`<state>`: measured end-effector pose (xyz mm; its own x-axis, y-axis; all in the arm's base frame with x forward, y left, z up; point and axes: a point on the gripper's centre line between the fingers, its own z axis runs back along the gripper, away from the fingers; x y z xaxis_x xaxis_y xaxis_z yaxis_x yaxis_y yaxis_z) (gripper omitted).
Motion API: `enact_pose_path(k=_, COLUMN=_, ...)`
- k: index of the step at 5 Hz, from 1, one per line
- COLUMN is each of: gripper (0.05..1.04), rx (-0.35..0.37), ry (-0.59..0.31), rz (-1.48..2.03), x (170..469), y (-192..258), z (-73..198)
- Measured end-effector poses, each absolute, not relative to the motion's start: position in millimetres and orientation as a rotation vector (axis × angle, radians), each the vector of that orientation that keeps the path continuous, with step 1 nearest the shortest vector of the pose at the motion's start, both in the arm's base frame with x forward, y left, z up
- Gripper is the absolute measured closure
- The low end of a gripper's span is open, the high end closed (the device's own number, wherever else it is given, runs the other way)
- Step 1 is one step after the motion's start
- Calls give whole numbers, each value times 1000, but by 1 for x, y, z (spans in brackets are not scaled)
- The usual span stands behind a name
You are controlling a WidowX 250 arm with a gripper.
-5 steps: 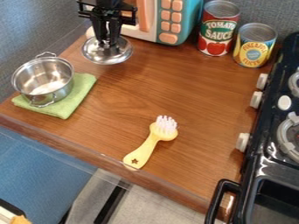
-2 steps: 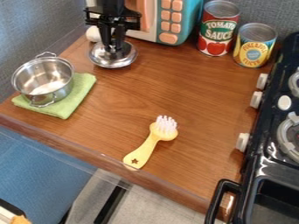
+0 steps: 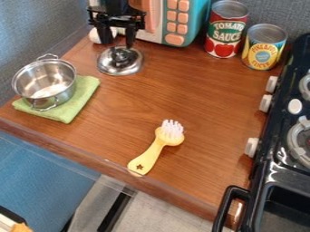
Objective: Quito la tapa a la olla de plata y la puso en la parte superior derecha de la mesa
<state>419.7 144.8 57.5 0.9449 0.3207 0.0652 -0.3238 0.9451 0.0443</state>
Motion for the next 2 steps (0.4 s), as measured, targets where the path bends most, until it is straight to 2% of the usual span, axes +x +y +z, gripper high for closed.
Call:
enact_pose_path(k=1, gripper=76, rx=35, ry=-85, rz=300, x=412, y=139, z=69)
enact_pose_path(k=2, gripper=80, rx=27, ry=-142, rz=287, x=401, y=146, z=95)
